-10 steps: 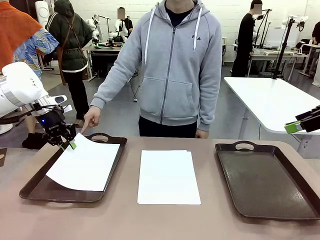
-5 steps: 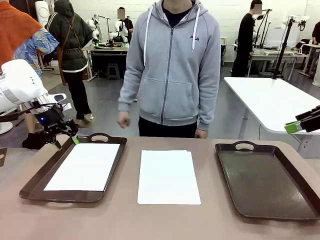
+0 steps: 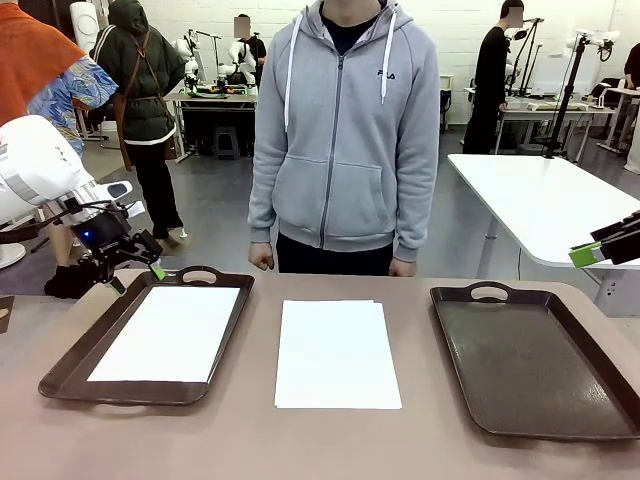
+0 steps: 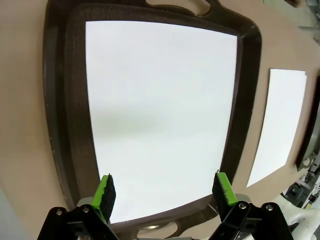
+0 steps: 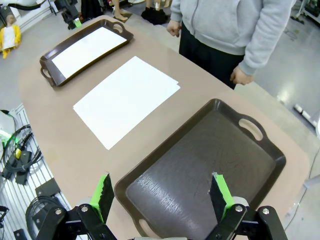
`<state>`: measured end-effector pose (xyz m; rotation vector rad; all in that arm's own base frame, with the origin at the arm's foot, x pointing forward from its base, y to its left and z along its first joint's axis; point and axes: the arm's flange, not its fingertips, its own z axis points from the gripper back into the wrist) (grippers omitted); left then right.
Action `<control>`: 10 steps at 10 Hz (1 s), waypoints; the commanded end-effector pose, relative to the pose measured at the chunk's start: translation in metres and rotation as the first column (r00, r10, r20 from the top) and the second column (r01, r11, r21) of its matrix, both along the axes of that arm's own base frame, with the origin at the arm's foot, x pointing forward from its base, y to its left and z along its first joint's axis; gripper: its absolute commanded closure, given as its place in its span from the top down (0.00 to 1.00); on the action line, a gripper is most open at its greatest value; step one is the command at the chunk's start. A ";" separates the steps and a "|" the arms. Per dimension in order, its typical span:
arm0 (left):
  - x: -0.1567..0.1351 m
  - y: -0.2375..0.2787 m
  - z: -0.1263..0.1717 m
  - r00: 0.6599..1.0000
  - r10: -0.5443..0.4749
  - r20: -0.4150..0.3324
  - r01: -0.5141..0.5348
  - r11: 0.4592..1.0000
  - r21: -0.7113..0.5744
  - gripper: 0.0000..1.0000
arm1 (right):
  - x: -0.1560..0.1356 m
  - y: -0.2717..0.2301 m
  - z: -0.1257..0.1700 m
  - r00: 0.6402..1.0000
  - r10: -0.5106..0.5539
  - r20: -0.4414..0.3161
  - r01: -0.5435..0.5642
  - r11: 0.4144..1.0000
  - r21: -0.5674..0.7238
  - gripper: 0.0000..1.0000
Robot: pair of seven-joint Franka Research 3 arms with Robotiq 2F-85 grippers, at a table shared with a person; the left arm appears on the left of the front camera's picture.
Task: Sort the A4 documents.
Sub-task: Place the A4 Paper in the designated Handle tray, then receive the A4 Paper.
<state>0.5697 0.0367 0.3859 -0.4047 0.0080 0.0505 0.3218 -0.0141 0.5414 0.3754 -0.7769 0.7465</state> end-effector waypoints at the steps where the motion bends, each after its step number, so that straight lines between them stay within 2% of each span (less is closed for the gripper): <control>1: 0.001 0.003 -0.001 1.000 0.001 0.004 -0.001 0.999 0.050 1.00 | 0.002 0.000 -0.002 1.000 0.006 -0.004 -0.006 1.000 0.011 1.00; 10: 0.000 0.004 -0.001 1.000 -0.012 0.001 0.012 0.999 0.030 1.00 | 0.002 0.000 -0.002 1.000 0.006 -0.004 -0.006 1.000 0.011 1.00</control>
